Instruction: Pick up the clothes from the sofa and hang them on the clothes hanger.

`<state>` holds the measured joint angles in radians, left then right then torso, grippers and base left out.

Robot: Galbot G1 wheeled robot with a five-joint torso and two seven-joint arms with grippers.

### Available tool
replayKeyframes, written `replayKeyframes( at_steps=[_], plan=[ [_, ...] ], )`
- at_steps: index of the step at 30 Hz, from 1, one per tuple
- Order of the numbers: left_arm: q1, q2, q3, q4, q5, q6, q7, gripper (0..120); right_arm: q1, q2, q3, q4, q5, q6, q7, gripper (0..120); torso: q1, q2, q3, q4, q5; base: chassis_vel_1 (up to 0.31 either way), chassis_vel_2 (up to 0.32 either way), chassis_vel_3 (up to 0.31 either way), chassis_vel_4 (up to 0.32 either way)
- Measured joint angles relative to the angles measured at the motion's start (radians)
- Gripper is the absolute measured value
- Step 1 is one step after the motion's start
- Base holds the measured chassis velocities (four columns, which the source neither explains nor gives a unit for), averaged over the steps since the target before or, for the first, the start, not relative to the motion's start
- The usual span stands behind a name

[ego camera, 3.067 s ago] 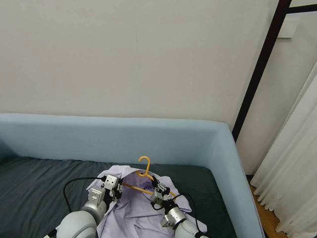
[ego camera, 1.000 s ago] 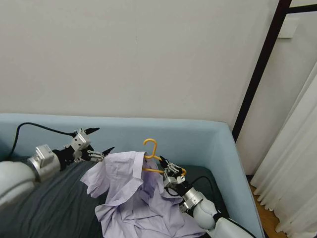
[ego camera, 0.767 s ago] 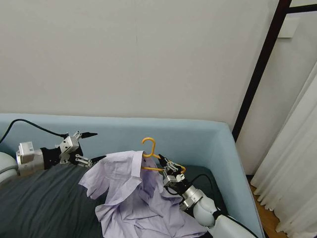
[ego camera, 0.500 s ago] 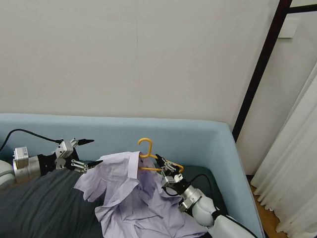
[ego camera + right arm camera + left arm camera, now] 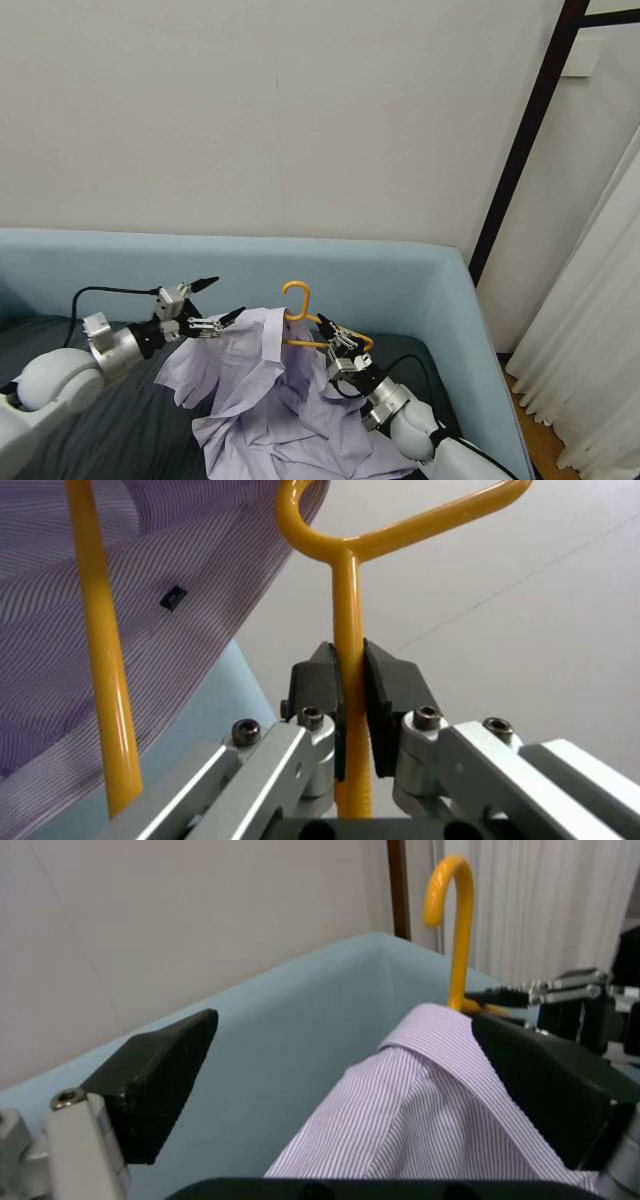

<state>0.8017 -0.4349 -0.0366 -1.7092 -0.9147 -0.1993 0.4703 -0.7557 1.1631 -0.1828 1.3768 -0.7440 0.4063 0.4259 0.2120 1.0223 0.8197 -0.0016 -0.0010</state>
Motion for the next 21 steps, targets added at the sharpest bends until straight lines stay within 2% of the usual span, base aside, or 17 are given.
replayKeyframes(
  at_steps=[2,5,6,8,9,10,13,15,21],
  plan=[
    [-0.101,0.02,0.09,0.039,-0.004,0.009,0.041,100,0.009,-0.004,0.001,0.0,0.0,0.0,0.0,5,0.0,0.0,0.0,0.0006,0.0004,0.0,0.0,0.0,0.0],
    [-0.269,0.035,0.24,0.104,0.004,0.012,0.157,100,0.017,-0.011,0.009,0.0,-0.003,0.001,0.0,5,0.0,0.0,0.0,0.0007,0.0007,0.0,0.0,0.0,0.0],
    [-0.269,0.035,0.24,0.104,0.004,0.012,0.157,100,0.017,-0.011,0.009,0.0,-0.003,0.001,0.0,5,0.0,0.0,0.0,0.0007,0.0007,0.0,0.0,0.0,0.0],
    [-0.415,0.017,0.384,0.151,0.014,0.012,0.202,100,0.018,-0.015,0.021,-0.001,-0.012,0.015,0.001,5,0.0,0.0,0.0,0.0005,0.0,0.0,0.0,0.0,0.0],
    [-0.456,0.007,0.42,0.163,0.015,0.013,0.206,100,0.017,-0.017,0.026,-0.001,-0.019,0.024,0.003,5,0.0,0.0,0.0,0.0002,0.0,0.0,0.0,0.0,0.0],
    [-0.456,0.007,0.42,0.163,0.015,0.013,0.206,100,0.017,-0.017,0.026,-0.001,-0.019,0.024,0.003,5,0.0,0.0,0.0,0.0002,0.0,0.0,0.0,0.0,0.0],
    [-0.59,-0.038,0.529,0.215,0.021,0.022,0.21,100,0.014,-0.025,0.036,0.01,-0.041,0.041,0.006,5,0.0,0.0,0.0,-0.0001,0.0004,0.0,0.0,0.0,0.0],
    [-0.633,-0.055,0.564,0.236,0.021,0.028,0.207,100,0.014,-0.03,0.041,0.014,-0.05,0.048,0.007,5,0.0,0.0,0.0,0.0,0.0002,0.0,0.0,0.0,0.0],
    [-0.704,-0.062,0.64,0.245,0.019,0.041,0.208,98,0.017,-0.039,0.045,0.017,-0.057,0.058,0.007,5,0.0,0.0,0.0,0.0004,0.0003,0.0,0.0,0.0,0.0]
  ],
)
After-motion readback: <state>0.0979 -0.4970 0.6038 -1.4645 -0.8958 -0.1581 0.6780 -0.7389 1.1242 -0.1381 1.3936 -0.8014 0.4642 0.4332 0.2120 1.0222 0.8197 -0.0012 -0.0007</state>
